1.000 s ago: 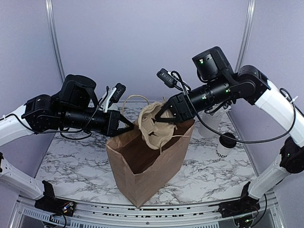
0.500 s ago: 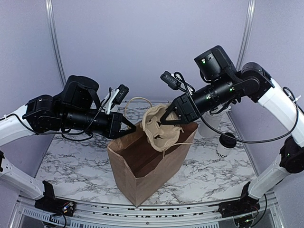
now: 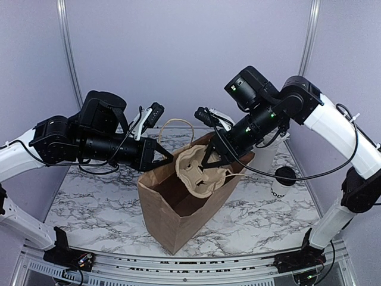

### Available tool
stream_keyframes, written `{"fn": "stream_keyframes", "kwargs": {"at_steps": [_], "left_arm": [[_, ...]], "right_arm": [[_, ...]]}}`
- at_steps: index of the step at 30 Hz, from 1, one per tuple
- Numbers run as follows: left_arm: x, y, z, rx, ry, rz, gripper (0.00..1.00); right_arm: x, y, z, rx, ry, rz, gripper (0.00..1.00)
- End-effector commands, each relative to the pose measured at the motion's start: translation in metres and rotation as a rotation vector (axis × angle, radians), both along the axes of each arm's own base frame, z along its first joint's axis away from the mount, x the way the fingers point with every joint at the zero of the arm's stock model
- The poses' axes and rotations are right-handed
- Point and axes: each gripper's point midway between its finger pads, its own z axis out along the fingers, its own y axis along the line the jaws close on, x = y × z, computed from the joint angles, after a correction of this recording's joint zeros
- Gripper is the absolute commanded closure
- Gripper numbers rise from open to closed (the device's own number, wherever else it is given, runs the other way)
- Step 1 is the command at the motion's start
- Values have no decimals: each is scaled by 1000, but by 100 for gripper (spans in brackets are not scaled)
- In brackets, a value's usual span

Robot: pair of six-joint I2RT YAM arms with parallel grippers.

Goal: Pack the takeout coffee

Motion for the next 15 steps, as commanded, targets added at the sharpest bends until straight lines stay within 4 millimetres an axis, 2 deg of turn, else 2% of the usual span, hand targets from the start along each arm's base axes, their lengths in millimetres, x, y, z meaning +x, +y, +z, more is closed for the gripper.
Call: {"fn": "stream_keyframes", "kwargs": {"at_steps": [1,10,15], "left_arm": [[0,-6,12,-18,-28,-14,100],[-1,-10,14,-32,-31,-27,100],[-2,-11,13,-34,-34,-34,100]], "right_arm": [[2,-6,-6,-60,-21,-6,66],[11,-6,-25,-138,-30,-26,66],[9,1,-38,-181,-37,-12,65]]}}
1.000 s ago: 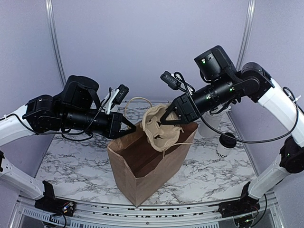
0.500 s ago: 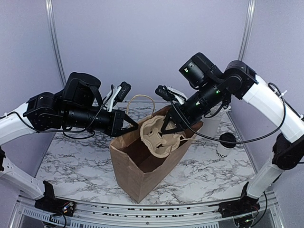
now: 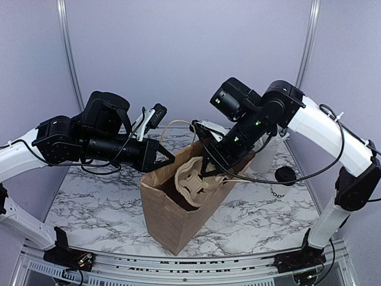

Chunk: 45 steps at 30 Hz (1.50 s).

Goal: Pack the takeout coffee

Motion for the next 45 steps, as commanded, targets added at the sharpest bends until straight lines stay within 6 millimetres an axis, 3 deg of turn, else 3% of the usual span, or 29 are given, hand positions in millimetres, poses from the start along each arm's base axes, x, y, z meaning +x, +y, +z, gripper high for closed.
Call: {"fn": "stream_keyframes", "kwargs": {"at_steps": [1,20,32,45], "left_arm": [[-3,-7,16,-48,-27,-26,100],[-6,-8,13,-69,-28,-40,100],[0,-1,1,-14,-49,-10,100],[-7,-4,7,-42,-61,-45,95]], "right_arm": [[-2,6,-5,-37,-30,20,65],[1,12,-43,-156,-28,16,62],[-7,3,-53,-183,-1,21,62],[-2,5,-49,-177,-20,5,57]]}}
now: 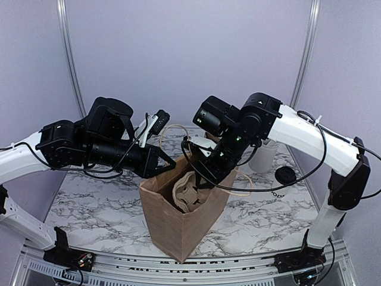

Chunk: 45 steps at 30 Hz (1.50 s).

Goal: Pack the takeout coffee

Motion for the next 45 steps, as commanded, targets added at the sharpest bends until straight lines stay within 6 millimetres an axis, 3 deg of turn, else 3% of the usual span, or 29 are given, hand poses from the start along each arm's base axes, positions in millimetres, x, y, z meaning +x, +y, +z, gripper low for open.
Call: {"fn": "stream_keyframes", "kwargs": {"at_steps": [1,11,17,29,39,45], "left_arm": [[-4,-2,22,-76,-43,-22,95],[-5,-1,23,-78,-47,-22,95],[-5,0,24,-80,-48,-19,95],[-4,1,22,-75,-47,-5,96],[1,11,21,-75,-52,51,100],[4,14,23,-81,-53,74,100]], "right_arm": [[-4,-4,2,-22,-5,-4,56],[-1,-1,9,-2,-18,-10,44],[2,3,25,37,-44,-16,33],[8,1,44,76,-96,-41,24],[17,0,88,224,-190,-81,15],[11,19,125,410,-210,-18,14]]}}
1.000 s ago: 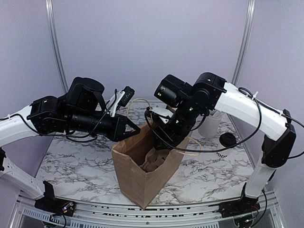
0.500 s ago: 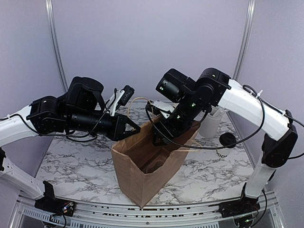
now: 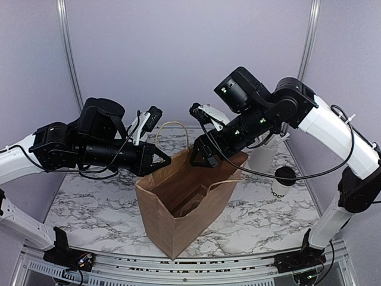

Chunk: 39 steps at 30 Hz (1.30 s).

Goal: Pack the takeout coffee

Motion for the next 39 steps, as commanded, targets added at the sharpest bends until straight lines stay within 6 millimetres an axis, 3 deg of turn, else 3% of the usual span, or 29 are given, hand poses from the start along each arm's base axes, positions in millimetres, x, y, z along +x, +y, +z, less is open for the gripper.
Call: {"fn": "stream_keyframes", "kwargs": {"at_steps": [1,6,11,19,25,30,32,39], "left_arm": [[1,4,15,-50,-24,26,100],[4,12,15,-46,-25,62,100],[14,30,14,-42,-18,155,100],[28,72,5,-45,29,314,100],[34,104,1,-49,61,423,100],[42,136,-1,-75,74,549,100],[46,147,-1,-90,76,598,100],[65,166,-12,-118,115,727,100]], "right_arm": [[-1,20,57,227,-73,52,14],[5,28,97,379,-154,72,13],[25,16,130,489,-253,16,13],[67,-19,139,507,-373,-155,12],[90,-36,124,471,-393,-250,9],[101,-38,92,417,-356,-269,9],[116,-50,82,408,-338,-305,9],[134,-67,33,361,-225,-355,9]]}}
